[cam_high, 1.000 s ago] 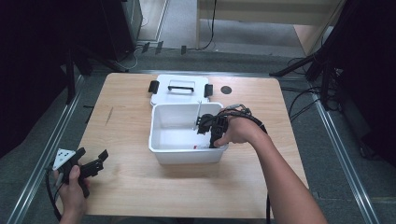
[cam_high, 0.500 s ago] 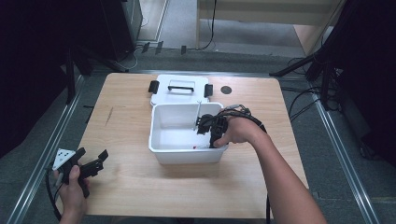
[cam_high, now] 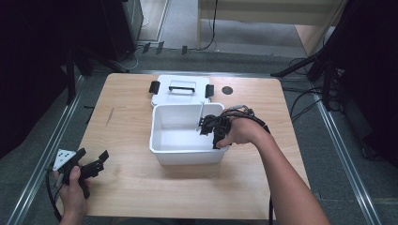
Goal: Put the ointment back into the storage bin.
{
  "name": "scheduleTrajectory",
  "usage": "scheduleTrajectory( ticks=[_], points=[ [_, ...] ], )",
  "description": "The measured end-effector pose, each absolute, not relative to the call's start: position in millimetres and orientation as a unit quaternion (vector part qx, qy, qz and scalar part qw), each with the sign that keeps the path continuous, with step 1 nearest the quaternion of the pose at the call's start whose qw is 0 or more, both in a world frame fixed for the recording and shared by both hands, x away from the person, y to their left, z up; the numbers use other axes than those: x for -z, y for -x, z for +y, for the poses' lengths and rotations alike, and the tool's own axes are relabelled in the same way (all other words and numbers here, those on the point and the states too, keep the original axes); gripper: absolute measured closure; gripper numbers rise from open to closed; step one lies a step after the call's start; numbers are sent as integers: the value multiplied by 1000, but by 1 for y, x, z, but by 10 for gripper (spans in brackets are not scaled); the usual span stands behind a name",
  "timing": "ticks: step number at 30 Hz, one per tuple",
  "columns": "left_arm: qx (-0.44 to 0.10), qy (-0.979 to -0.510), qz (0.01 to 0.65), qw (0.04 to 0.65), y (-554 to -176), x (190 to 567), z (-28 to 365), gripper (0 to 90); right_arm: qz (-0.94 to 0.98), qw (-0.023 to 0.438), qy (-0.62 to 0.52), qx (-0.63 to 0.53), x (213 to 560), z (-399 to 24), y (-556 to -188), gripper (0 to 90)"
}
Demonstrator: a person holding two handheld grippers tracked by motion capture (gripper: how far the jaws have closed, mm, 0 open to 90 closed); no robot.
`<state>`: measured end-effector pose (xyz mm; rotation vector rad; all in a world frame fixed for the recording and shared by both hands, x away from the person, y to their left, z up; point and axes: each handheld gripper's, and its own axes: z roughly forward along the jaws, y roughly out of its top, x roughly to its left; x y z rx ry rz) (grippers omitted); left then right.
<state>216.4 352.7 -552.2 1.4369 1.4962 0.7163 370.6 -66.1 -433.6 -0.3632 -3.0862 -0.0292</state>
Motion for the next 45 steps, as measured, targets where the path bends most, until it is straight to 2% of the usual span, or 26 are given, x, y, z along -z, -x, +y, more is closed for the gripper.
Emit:
scheduleTrajectory(
  ticks=[10,22,34,45],
  points=[
    [-290,-583,607,456,-216,552,353,50,-991,12,129,37,417,-69,-372,770],
    [-292,-583,607,455,-217,552,352,50,-988,2,138,65,385,-80,-370,823],
    [-291,-584,607,454,-217,552,352,51,-982,-6,162,93,360,-103,-367,834],
    [-292,-585,606,454,-217,552,352,52,-979,-8,183,85,363,-128,-365,801]
  ],
)
